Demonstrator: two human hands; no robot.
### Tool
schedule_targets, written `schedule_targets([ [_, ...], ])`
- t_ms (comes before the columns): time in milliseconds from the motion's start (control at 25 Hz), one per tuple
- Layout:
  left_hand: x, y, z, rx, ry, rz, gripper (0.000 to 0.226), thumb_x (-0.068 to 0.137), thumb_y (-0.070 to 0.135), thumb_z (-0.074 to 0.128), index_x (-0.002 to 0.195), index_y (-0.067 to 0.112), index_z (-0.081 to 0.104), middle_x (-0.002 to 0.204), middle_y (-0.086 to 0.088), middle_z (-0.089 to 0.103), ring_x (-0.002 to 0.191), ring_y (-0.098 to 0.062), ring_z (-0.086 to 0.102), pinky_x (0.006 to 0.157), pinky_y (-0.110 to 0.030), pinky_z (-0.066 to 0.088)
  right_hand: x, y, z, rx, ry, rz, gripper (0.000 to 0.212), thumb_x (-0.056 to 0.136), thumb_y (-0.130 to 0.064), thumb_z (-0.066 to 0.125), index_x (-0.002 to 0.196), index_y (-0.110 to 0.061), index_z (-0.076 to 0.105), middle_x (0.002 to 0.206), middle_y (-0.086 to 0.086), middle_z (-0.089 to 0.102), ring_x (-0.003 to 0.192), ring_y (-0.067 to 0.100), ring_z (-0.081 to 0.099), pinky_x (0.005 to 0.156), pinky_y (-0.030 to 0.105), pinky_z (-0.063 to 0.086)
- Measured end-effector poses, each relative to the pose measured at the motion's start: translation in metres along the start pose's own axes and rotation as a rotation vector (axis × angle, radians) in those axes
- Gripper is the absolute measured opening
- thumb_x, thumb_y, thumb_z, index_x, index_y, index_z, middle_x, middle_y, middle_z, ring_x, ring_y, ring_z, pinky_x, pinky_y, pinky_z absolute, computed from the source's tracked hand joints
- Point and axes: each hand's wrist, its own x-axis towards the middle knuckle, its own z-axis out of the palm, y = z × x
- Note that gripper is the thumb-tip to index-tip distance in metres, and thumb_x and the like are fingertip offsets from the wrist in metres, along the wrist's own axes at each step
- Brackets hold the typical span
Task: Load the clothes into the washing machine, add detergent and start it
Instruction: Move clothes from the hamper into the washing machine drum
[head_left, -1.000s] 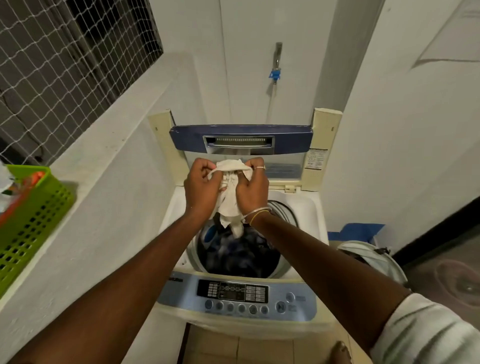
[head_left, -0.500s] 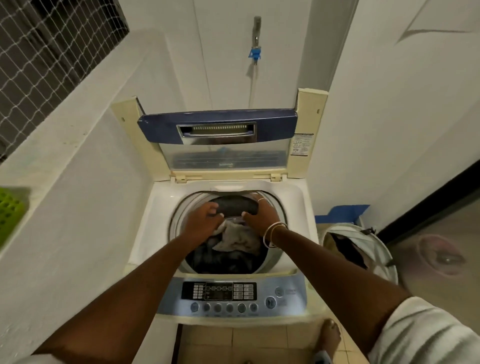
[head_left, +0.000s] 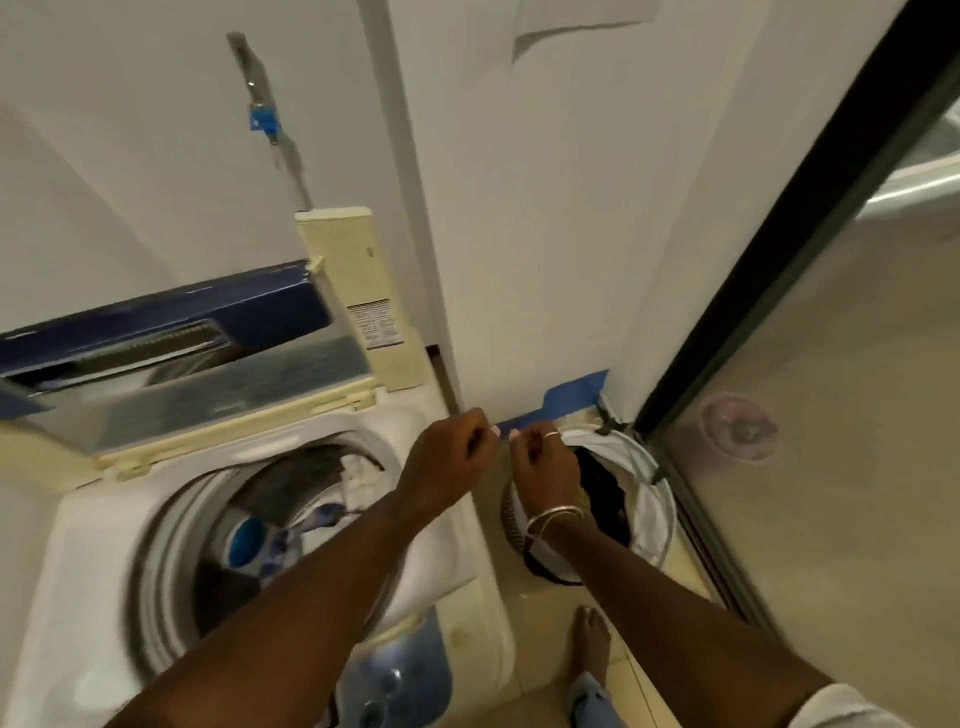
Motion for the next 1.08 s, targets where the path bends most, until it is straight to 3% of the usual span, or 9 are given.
schedule_targets([
  [160, 0.062, 0.011, 0.098, -0.08, -0.207, -0.068, 0.029, 0.099, 0.036, 0.051, 0.073, 0.025, 0.051, 0.063, 0.009, 0.052, 0.058, -0.005, 0.049, 0.057, -0.03, 0.046, 0.058, 0.081, -0.029, -0.038, 0.012, 0.124, 0.018, 0.094, -0.032, 0.059, 0.079, -0.025, 0.052, 0.069, -0.004, 0.062, 0.066, 0.012, 0.06, 0.061, 0.031, 0.048],
  [360, 0.123, -0.023, 0.234, -0.019, -0.53, -0.301, 0.019, 0.099, 0.028, 0.053, 0.104, 0.013, 0.065, 0.096, -0.008, 0.07, 0.092, -0.024, 0.067, 0.088, -0.042, 0.055, 0.123, 0.197, -0.028, -0.14, -0.121, 0.297, 0.006, 0.093, -0.031, 0.058, 0.092, -0.025, 0.057, 0.077, -0.003, 0.065, 0.073, 0.017, 0.063, 0.067, 0.031, 0.049],
  [480, 0.145, -0.05, 0.301, 0.108, -0.727, -0.301, 0.025, 0.1, 0.023, 0.053, 0.12, 0.009, 0.06, 0.116, -0.01, 0.066, 0.111, -0.025, 0.062, 0.101, -0.034, 0.047, 0.147, 0.271, -0.012, -0.165, -0.214, 0.363, 0.011, 0.094, -0.023, 0.055, 0.103, -0.02, 0.06, 0.092, 0.003, 0.069, 0.087, 0.021, 0.065, 0.076, 0.027, 0.047],
  [600, 0.163, -0.098, 0.37, 0.24, -0.779, -0.251, 0.044, 0.097, 0.023, 0.057, 0.138, 0.009, 0.048, 0.14, -0.013, 0.052, 0.127, -0.027, 0.052, 0.106, -0.03, 0.039, 0.161, 0.353, 0.018, -0.194, -0.322, 0.366, 0.019, 0.09, -0.029, 0.059, 0.108, -0.024, 0.062, 0.106, -0.003, 0.068, 0.098, 0.014, 0.064, 0.086, 0.023, 0.048],
  [680, 0.168, -0.136, 0.409, 0.429, -0.842, -0.206, 0.061, 0.095, 0.028, 0.058, 0.148, 0.011, 0.033, 0.152, -0.017, 0.034, 0.134, -0.033, 0.044, 0.108, -0.039, 0.04, 0.163, 0.414, 0.049, -0.293, -0.448, 0.428, 0.03, 0.084, -0.049, 0.06, 0.11, -0.035, 0.059, 0.111, -0.009, 0.063, 0.102, 0.012, 0.062, 0.087, 0.028, 0.053],
  [760, 0.173, -0.168, 0.442, 0.633, -0.902, -0.096, 0.073, 0.094, 0.033, 0.057, 0.155, 0.016, 0.02, 0.158, -0.019, 0.018, 0.14, -0.039, 0.034, 0.11, -0.046, 0.038, 0.162, 0.475, 0.083, -0.438, -0.555, 0.46, 0.063, 0.073, -0.074, 0.051, 0.124, -0.037, 0.052, 0.123, -0.007, 0.055, 0.113, 0.02, 0.057, 0.089, 0.041, 0.054],
  [840, 0.174, -0.193, 0.466, 0.742, -0.94, -0.008, 0.08, 0.093, 0.039, 0.057, 0.157, 0.021, 0.012, 0.16, -0.02, 0.009, 0.144, -0.043, 0.024, 0.114, -0.05, 0.035, 0.165, 0.486, 0.097, -0.466, -0.583, 0.523, 0.098, 0.063, -0.086, 0.05, 0.141, -0.029, 0.037, 0.14, 0.0, 0.045, 0.124, 0.03, 0.051, 0.096, 0.053, 0.048],
  [960, 0.174, -0.217, 0.49, 0.867, -0.982, 0.079, 0.072, 0.094, 0.041, 0.055, 0.154, 0.019, 0.023, 0.155, -0.02, 0.022, 0.14, -0.041, 0.031, 0.112, -0.051, 0.037, 0.17, 0.488, 0.115, -0.495, -0.574, 0.617, 0.114, 0.069, -0.076, 0.064, 0.152, -0.012, 0.018, 0.15, 0.01, 0.038, 0.134, 0.034, 0.043, 0.107, 0.055, 0.038],
  [1080, 0.174, -0.228, 0.498, 0.943, -0.971, 0.103, 0.051, 0.101, 0.032, 0.046, 0.145, 0.007, 0.04, 0.15, -0.02, 0.031, 0.134, -0.04, 0.037, 0.105, -0.048, 0.043, 0.177, 0.497, 0.13, -0.505, -0.494, 0.674, 0.094, 0.085, -0.048, 0.065, 0.152, -0.006, 0.014, 0.144, 0.016, 0.046, 0.128, 0.036, 0.051, 0.104, 0.052, 0.042],
])
